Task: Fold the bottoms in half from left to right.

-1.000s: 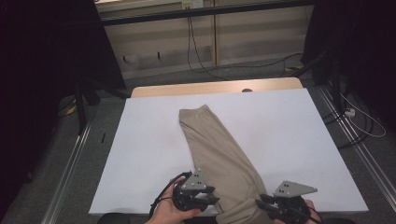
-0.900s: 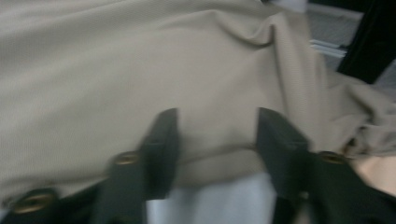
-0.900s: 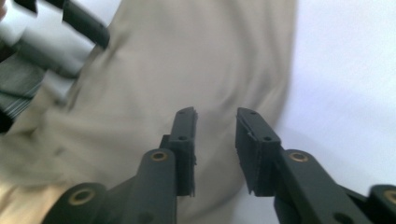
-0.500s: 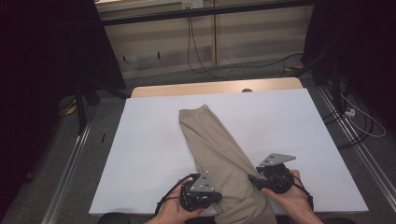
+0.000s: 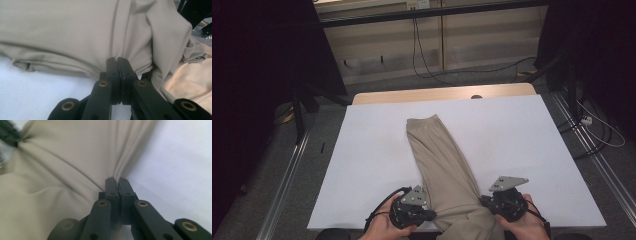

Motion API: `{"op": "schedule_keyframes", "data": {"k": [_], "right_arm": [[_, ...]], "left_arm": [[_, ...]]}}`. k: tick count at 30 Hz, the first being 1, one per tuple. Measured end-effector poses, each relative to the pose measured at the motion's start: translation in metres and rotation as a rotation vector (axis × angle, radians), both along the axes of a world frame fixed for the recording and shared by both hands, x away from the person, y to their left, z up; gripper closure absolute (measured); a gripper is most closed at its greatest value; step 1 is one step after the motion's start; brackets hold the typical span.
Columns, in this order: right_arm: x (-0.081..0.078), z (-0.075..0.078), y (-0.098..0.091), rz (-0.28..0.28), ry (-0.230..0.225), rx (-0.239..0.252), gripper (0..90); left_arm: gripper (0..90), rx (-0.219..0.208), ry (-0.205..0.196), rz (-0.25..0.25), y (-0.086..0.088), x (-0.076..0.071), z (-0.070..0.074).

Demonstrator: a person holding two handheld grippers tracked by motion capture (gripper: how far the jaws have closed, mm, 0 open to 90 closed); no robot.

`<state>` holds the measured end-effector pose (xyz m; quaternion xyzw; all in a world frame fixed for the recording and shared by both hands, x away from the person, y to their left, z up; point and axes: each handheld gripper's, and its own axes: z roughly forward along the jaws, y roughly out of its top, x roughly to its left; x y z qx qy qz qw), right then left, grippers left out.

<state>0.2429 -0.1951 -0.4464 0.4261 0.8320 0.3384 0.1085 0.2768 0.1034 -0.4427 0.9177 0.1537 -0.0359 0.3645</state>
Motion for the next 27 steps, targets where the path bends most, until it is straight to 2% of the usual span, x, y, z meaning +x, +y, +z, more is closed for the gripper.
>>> {"op": "schedule_keyframes", "data": {"k": [1, 2, 3, 5, 6, 8, 9, 10, 13, 14, 15, 16, 17, 19, 20, 22, 23, 24, 25, 27], "right_arm": [[0.000, 0.000, 0.000, 0.000, 0.000, 0.000, 88.2], [-0.012, 0.000, 0.000, 0.008, -0.001, 0.006, 88.3], [-0.012, 0.000, 0.000, 0.008, -0.001, 0.006, 88.3], [-0.023, 0.000, 0.000, 0.015, 0.007, 0.017, 88.3], [-0.033, 0.000, 0.000, 0.026, 0.015, 0.028, 88.3], [-0.037, 0.000, 0.001, 0.034, 0.021, 0.036, 88.3], [-0.040, -0.001, 0.002, 0.045, 0.025, 0.045, 88.3], [-0.043, 0.000, 0.005, 0.062, 0.028, 0.047, 88.2], [-0.042, 0.000, 0.008, 0.077, 0.034, 0.058, 87.5], [-0.039, 0.000, 0.010, 0.079, 0.036, 0.062, 82.8], [-0.039, 0.000, 0.010, 0.079, 0.036, 0.062, 82.8], [-0.037, 0.000, 0.010, 0.081, 0.040, 0.061, 78.8], [-0.034, 0.001, 0.011, 0.078, 0.031, 0.060, 74.3], [-0.029, 0.003, 0.011, 0.072, 0.016, 0.065, 66.6], [-0.025, 0.003, 0.011, 0.066, -0.001, 0.065, 63.6], [-0.017, 0.004, 0.009, 0.054, -0.024, 0.087, 58.3], [-0.012, 0.005, 0.008, 0.040, -0.030, 0.099, 54.5], [-0.008, 0.005, 0.007, 0.024, -0.040, 0.111, 51.3], [0.001, 0.006, 0.007, 0.018, -0.070, 0.112, 41.6], [0.007, 0.007, 0.008, 0.003, -0.087, 0.108, 35.8]], "left_arm": [[88.8, 0.022, -0.011, 0.001, 0.000, -0.001, 0.001], [88.8, 0.012, -0.003, -0.009, 0.000, -0.001, 0.000], [88.8, 0.009, 0.002, -0.016, 0.000, -0.001, 0.000], [88.8, 0.023, -0.001, -0.009, 0.002, -0.003, 0.001], [88.7, 0.025, 0.012, -0.022, 0.006, -0.005, 0.001], [88.7, 0.011, 0.024, -0.022, 0.008, -0.008, 0.001], [88.7, 0.018, 0.025, -0.033, 0.011, -0.010, 0.001], [88.7, 0.007, 0.045, -0.042, 0.015, -0.014, 0.002], [88.7, -0.016, 0.059, -0.036, 0.019, -0.021, 0.004], [88.6, -0.030, 0.065, -0.045, 0.022, -0.024, 0.005], [88.3, -0.030, 0.065, -0.045, 0.022, -0.024, 0.005], [88.3, -0.024, 0.065, -0.040, 0.026, -0.024, 0.006], [87.2, -0.063, 0.083, -0.024, 0.028, -0.022, 0.005], [77.5, -0.090, 0.087, 0.016, 0.033, -0.017, 0.006], [72.7, -0.099, 0.076, 0.044, 0.034, -0.014, 0.007], [57.5, -0.110, 0.063, 0.108, 0.036, -0.006, 0.007], [54.7, -0.119, 0.061, 0.130, 0.037, -0.002, 0.008], [50.4, -0.124, 0.039, 0.154, 0.038, 0.002, 0.008], [36.0, -0.110, -0.008, 0.203, 0.038, 0.008, 0.008], [31.3, -0.113, -0.022, 0.256, 0.039, 0.018, 0.006]]}}
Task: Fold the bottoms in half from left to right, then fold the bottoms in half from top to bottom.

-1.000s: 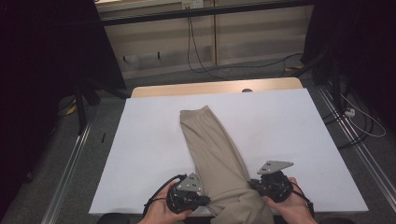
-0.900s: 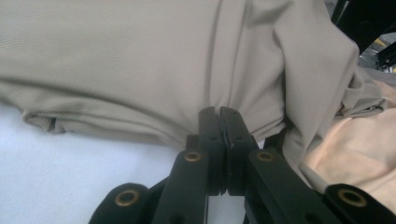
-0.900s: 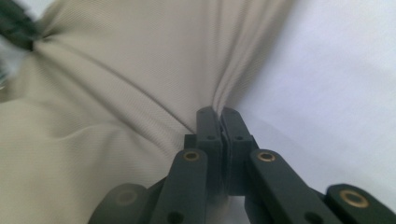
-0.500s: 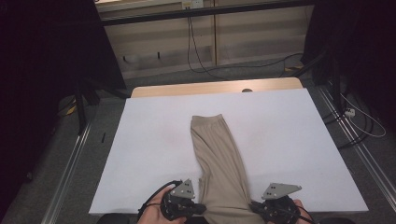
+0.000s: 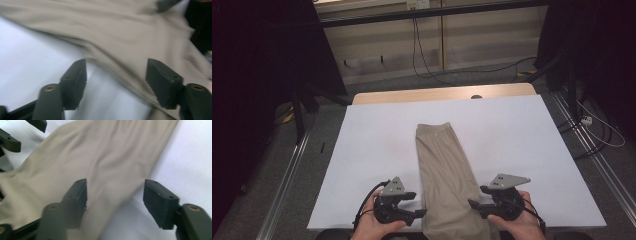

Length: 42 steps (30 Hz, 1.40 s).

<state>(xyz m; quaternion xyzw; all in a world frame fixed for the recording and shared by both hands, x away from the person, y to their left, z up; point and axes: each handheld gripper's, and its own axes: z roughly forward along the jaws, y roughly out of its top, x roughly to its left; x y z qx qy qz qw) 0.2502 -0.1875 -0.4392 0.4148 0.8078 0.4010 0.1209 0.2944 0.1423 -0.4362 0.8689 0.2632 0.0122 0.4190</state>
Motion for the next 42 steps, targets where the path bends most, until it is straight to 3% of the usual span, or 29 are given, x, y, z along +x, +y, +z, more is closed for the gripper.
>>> {"op": "schedule_keyframes", "data": {"k": [2, 3, 6, 7, 8, 9, 10, 12, 15, 17, 18, 19, 20, 24, 25, 26, 27, 28, 30, 32, 33, 34, 35, 37, 39, 41, 42], "right_arm": [[0.005, 0.001, 0.000, -0.004, -0.016, 0.000, 35.1], [0.013, 0.004, 0.001, -0.006, -0.038, 0.001, 32.0], [0.024, 0.008, 0.002, -0.012, -0.056, -0.003, 31.8], [0.036, 0.011, 0.002, -0.010, -0.065, -0.005, 31.1], [0.036, 0.011, 0.002, -0.010, -0.065, -0.005, 31.1], [0.051, 0.014, 0.003, -0.013, -0.076, -0.004, 31.1], [0.058, 0.015, 0.003, -0.011, -0.077, -0.001, 31.0], [0.064, 0.016, 0.003, -0.016, -0.080, 0.004, 30.9], [0.089, 0.023, 0.004, -0.041, -0.088, 0.027, 31.8], [0.099, 0.027, 0.005, -0.044, -0.092, 0.032, 32.6], [0.099, 0.027, 0.005, -0.044, -0.092, 0.032, 32.6], [0.109, 0.029, 0.007, -0.036, -0.097, 0.029, 32.8], [0.109, 0.029, 0.007, -0.036, -0.097, 0.029, 32.8], [0.132, 0.028, 0.013, -0.041, -0.103, 0.034, 35.4], [0.146, 0.026, 0.016, -0.053, -0.105, 0.027, 36.0], [0.146, 0.026, 0.016, -0.053, -0.105, 0.027, 36.0], [0.162, 0.025, 0.018, -0.064, -0.104, 0.027, 37.9], [0.171, 0.024, 0.018, -0.069, -0.098, 0.036, 39.1], [0.178, 0.024, 0.019, -0.078, -0.095, 0.040, 41.3], [0.198, 0.023, 0.021, -0.093, -0.079, 0.036, 44.4], [0.216, 0.021, 0.025, -0.099, -0.070, 0.031, 44.6], [0.216, 0.021, 0.025, -0.099, -0.070, 0.031, 44.6], [0.225, 0.019, 0.028, -0.101, -0.069, 0.027, 46.1], [0.250, 0.012, 0.036, -0.112, -0.036, 0.010, 52.7], [0.255, 0.009, 0.037, -0.115, -0.031, 0.010, 55.0], [0.270, -0.002, 0.038, -0.132, 0.022, -0.014, 56.1], [0.270, -0.002, 0.038, -0.132, 0.022, -0.014, 56.1]], "left_arm": [[26.6, -0.004, -0.002, 0.026, 0.000, 0.003, 0.000], [19.9, 0.000, -0.011, 0.040, 0.001, 0.007, 0.000], [19.3, -0.009, -0.041, 0.067, 0.002, 0.019, 0.002], [17.2, -0.011, -0.061, 0.092, 0.003, 0.025, 0.005], [17.2, -0.020, -0.077, 0.109, 0.004, 0.032, 0.007], [16.0, -0.031, -0.096, 0.127, 0.005, 0.039, 0.009], [16.0, -0.045, -0.135, 0.156, 0.007, 0.052, 0.013], [15.9, -0.064, -0.141, 0.170, 0.007, 0.059, 0.014], [15.8, -0.100, -0.136, 0.214, 0.006, 0.085, 0.015], [15.9, -0.100, -0.147, 0.245, 0.003, 0.105, 0.015], [16.1, -0.100, -0.147, 0.245, 0.003, 0.105, 0.015], [18.0, -0.077, -0.157, 0.241, 0.001, 0.115, 0.016], [18.0, -0.051, -0.168, 0.246, 0.000, 0.122, 0.017], [28.0, -0.038, -0.123, 0.300, -0.005, 0.154, 0.013], [29.2, 0.014, -0.135, 0.325, -0.010, 0.167, 0.009], [30.1, 0.014, -0.135, 0.325, -0.010, 0.167, 0.009], [34.7, 0.023, -0.130, 0.324, -0.012, 0.176, 0.005], [36.4, 0.005, -0.107, 0.336, -0.016, 0.188, 0.000], [36.7, 0.014, -0.090, 0.341, -0.018, 0.194, -0.004], [38.6, 0.012, -0.079, 0.321, -0.024, 0.202, -0.009], [45.3, 0.040, -0.082, 0.327, -0.027, 0.209, -0.014], [47.7, 0.040, -0.082, 0.327, -0.027, 0.209, -0.014], [47.7, 0.025, -0.055, 0.338, -0.028, 0.213, -0.017], [58.2, -0.002, -0.053, 0.355, -0.027, 0.218, -0.021], [61.5, -0.006, -0.047, 0.347, -0.027, 0.220, -0.022], [65.6, -0.005, -0.042, 0.351, -0.028, 0.225, -0.022], [66.3, -0.005, -0.042, 0.351, -0.028, 0.225, -0.022]]}}
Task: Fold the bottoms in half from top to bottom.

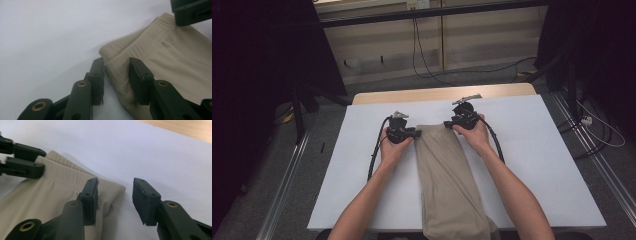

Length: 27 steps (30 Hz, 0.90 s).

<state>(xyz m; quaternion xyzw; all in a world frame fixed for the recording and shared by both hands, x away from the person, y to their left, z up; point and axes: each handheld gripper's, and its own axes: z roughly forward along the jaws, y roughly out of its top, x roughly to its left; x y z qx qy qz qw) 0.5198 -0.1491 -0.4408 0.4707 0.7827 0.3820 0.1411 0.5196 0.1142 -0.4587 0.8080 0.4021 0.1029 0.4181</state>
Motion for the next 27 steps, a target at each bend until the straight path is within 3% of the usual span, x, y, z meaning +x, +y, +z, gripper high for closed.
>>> {"op": "schedule_keyframes", "data": {"k": [6, 9, 13, 14, 16, 17, 19, 27], "right_arm": [[0.006, -0.016, -0.005, -0.004, 0.070, 0.045, 55.5], [0.006, -0.016, -0.003, -0.018, 0.072, 0.044, 56.2], [0.006, -0.016, 0.000, -0.013, 0.065, 0.030, 59.6], [0.007, -0.016, 0.000, 0.004, 0.067, 0.038, 67.7], [0.007, -0.017, 0.001, 0.017, 0.072, 0.054, 71.5], [0.007, -0.017, 0.001, 0.017, 0.072, 0.054, 71.5], [0.006, -0.016, -0.001, 0.020, 0.081, 0.050, 79.7], [0.004, -0.016, -0.004, 0.025, 0.069, 0.043, 82.5]], "left_arm": [[65.4, -0.029, 0.019, 0.036, -0.002, 0.006, -0.003], [54.8, -0.052, 0.033, 0.048, 0.003, 0.009, -0.003], [50.5, -0.063, 0.038, 0.058, 0.009, 0.009, 0.000], [49.6, -0.071, 0.036, 0.063, 0.009, 0.009, 0.000], [47.4, -0.102, 0.054, 0.078, 0.011, 0.012, -0.003], [47.0, -0.102, 0.054, 0.078, 0.011, 0.012, -0.003], [46.8, -0.114, 0.057, 0.074, 0.009, 0.014, -0.007], [50.9, -0.092, 0.052, 0.075, -0.001, 0.016, -0.007]]}}
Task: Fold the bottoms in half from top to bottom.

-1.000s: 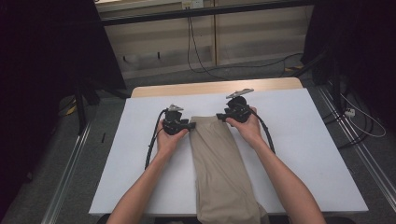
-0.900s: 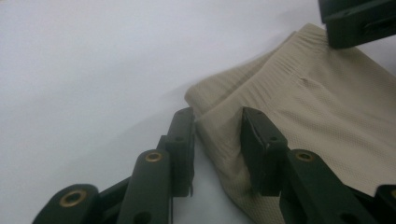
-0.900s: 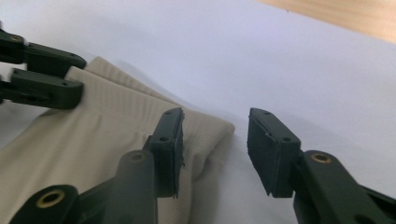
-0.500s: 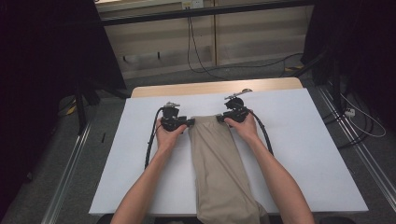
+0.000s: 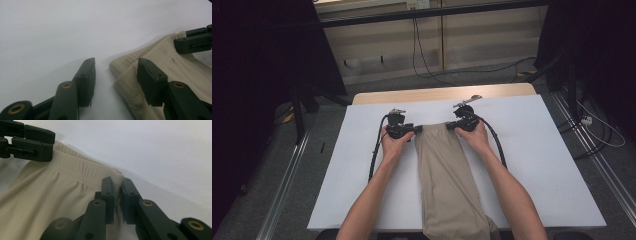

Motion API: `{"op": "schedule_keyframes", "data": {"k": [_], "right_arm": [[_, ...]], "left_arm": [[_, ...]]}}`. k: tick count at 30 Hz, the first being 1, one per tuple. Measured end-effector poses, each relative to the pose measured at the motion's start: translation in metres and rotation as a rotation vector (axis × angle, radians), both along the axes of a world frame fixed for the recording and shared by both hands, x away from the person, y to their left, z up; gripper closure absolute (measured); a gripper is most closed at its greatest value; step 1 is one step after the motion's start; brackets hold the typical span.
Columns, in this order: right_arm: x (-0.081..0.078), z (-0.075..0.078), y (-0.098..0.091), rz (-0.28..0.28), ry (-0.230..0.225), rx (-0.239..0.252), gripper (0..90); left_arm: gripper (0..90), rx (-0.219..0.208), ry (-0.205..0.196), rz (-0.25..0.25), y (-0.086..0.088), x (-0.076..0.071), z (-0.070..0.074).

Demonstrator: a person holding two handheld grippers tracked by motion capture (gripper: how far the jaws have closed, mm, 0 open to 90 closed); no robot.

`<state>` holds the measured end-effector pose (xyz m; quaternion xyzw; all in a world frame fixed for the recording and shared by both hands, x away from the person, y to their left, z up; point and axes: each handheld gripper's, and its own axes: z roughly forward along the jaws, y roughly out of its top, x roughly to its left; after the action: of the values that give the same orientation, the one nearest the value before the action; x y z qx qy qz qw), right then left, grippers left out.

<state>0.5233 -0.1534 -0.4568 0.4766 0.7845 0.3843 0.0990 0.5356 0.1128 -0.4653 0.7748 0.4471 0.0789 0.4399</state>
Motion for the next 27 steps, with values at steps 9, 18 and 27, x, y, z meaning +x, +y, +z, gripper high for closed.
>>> {"op": "schedule_keyframes", "data": {"k": [9, 18, 27], "right_arm": [[-0.006, 0.001, -0.004, 0.006, -0.010, -0.012, 82.6], [-0.011, 0.023, -0.008, -0.006, -0.069, 0.015, 82.7], [-0.002, 0.053, -0.011, -0.036, -0.149, 0.074, 82.6]], "left_arm": [[63.8, 0.009, 0.022, -0.054, -0.004, -0.004, 0.001], [79.6, -0.110, 0.050, -0.027, -0.002, -0.001, 0.009], [79.5, -0.094, -0.077, -0.002, -0.006, 0.010, 0.053]]}}
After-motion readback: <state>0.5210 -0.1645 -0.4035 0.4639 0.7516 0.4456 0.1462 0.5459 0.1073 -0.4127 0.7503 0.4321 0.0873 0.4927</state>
